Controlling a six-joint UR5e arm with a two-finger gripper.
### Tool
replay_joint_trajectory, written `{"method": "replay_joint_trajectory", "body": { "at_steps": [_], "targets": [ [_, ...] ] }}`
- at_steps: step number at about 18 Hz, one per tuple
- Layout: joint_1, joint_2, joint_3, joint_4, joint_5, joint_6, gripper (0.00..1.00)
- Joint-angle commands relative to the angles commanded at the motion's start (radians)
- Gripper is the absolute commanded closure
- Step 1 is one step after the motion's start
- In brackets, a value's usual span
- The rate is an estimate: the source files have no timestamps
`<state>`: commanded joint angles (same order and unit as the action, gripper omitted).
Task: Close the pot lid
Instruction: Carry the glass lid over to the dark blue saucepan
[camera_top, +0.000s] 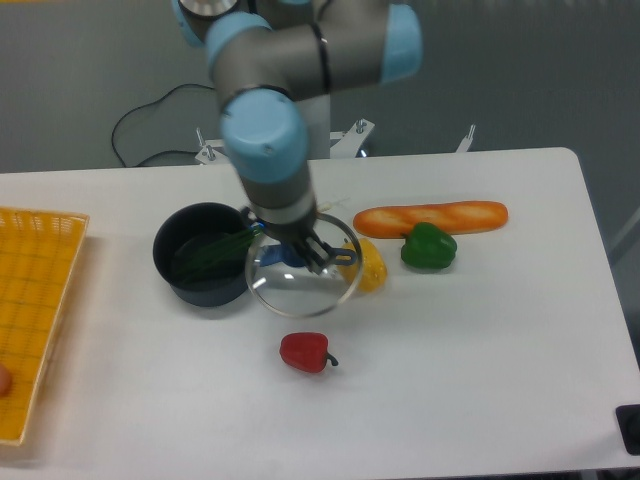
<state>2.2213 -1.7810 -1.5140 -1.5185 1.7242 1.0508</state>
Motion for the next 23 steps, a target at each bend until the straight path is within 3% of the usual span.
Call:
{"method": "replay_joint_trajectory", "body": {
  "at_steps": [7, 11, 23],
  "targets": [
    [-0.113, 0.005, -0.006, -0.058, 0.054, -0.086, 0.63],
    [-0.175, 0.003, -0.04, -0.062, 0.113, -0.135, 0.63],
    [-0.219, -0.026, -0.092, -0.042, 0.106, -0.245, 0.61]
  ]
}}
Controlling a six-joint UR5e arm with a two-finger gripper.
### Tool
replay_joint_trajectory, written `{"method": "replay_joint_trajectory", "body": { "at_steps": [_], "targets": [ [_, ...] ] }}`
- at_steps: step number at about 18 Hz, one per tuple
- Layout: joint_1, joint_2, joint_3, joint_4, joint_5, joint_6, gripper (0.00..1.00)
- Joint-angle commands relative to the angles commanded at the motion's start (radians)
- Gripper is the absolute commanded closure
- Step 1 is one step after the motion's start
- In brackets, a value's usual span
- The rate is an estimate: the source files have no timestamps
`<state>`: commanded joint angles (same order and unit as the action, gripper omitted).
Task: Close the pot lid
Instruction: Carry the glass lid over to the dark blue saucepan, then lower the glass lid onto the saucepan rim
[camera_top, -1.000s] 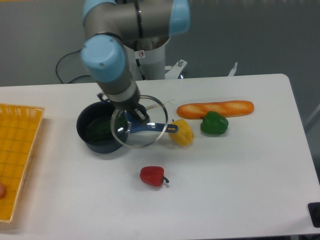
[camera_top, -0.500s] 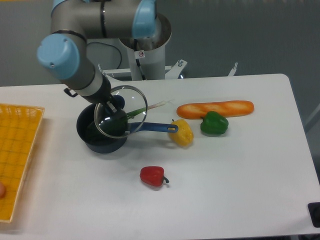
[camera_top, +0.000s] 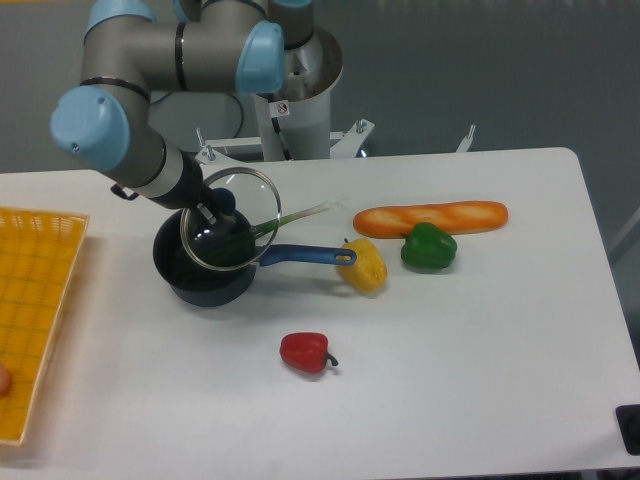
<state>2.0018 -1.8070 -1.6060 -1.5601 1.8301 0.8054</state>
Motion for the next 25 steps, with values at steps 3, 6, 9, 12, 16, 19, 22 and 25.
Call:
{"method": "replay_joint_trajectory", "body": {
  "at_steps": [3, 6, 9, 12, 16, 19, 22, 25],
  "targets": [
    [0.0, -0.006, -0.008, 0.038, -0.063, 0.005, 0.61],
    [0.0, -0.026, -0.012, 0.055, -0.078, 0.001, 0.61],
    [-0.002, -0.041, -0.02, 0.058, -0.08, 0.003, 0.61],
    [-0.002, -0.034, -0.04, 0.06, -0.087, 0.005, 0.61],
    [0.0, -0.032, -0.043, 0.061, -0.095, 0.003, 0.61],
    [-0.002, -0.032, -0.043, 0.061, -0.095, 0.003, 0.61],
    [-0.002, -0.034, -0.042, 0.061, -0.094, 0.003, 0.61],
    [0.0, -0.037, -0.042, 0.063, -0.094, 0.003, 0.6]
  ]
}}
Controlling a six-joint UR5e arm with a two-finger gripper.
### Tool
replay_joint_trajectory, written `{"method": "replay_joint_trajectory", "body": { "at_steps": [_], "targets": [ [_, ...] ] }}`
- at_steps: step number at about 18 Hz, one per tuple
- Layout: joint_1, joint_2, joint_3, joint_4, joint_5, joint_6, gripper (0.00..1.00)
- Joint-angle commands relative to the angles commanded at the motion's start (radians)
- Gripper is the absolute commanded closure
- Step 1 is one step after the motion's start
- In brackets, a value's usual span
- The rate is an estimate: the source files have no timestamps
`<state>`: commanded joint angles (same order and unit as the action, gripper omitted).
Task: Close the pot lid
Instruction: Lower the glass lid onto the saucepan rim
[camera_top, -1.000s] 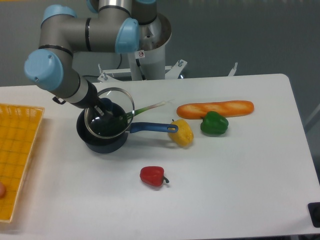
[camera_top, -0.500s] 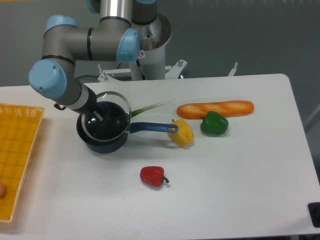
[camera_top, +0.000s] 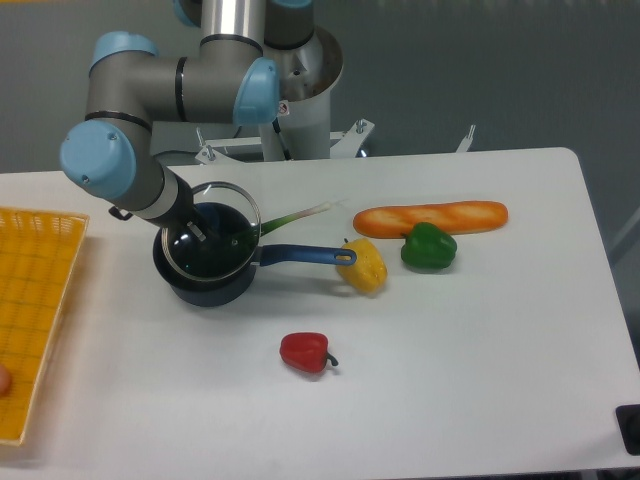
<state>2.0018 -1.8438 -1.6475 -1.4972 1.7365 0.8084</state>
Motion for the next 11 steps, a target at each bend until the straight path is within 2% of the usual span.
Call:
{"method": "replay_joint_trajectory", "body": {
  "at_steps": [11],
  "targets": [
    [-0.002, -0.017, 0.006, 0.002, 0.002, -0.005, 0.59]
  ]
}}
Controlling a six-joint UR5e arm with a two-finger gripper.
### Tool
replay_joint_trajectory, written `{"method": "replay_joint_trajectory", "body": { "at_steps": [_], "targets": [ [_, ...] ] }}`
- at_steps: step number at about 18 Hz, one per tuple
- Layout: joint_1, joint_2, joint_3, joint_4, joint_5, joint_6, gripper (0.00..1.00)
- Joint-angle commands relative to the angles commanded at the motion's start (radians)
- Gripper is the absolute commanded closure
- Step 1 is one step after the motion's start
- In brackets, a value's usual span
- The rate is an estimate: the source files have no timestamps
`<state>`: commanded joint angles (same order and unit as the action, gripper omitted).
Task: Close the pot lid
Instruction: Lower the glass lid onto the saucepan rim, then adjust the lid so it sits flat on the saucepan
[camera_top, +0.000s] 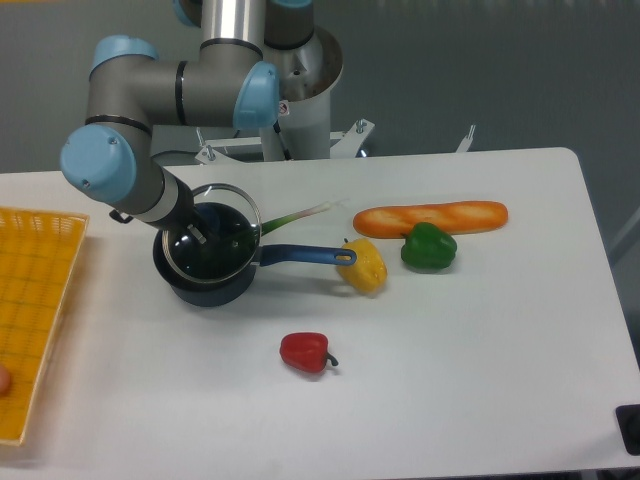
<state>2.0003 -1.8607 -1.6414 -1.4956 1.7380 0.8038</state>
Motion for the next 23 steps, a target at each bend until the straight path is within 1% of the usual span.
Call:
{"method": "replay_joint_trajectory", "body": {
  "at_steps": [11, 23],
  "targets": [
    [0.0, -0.009, 0.009, 0.003, 0.0, 0.0, 0.58],
    [-0.008, -0.018, 0.0, 0.015, 0.002, -0.002, 0.55]
  ]
}}
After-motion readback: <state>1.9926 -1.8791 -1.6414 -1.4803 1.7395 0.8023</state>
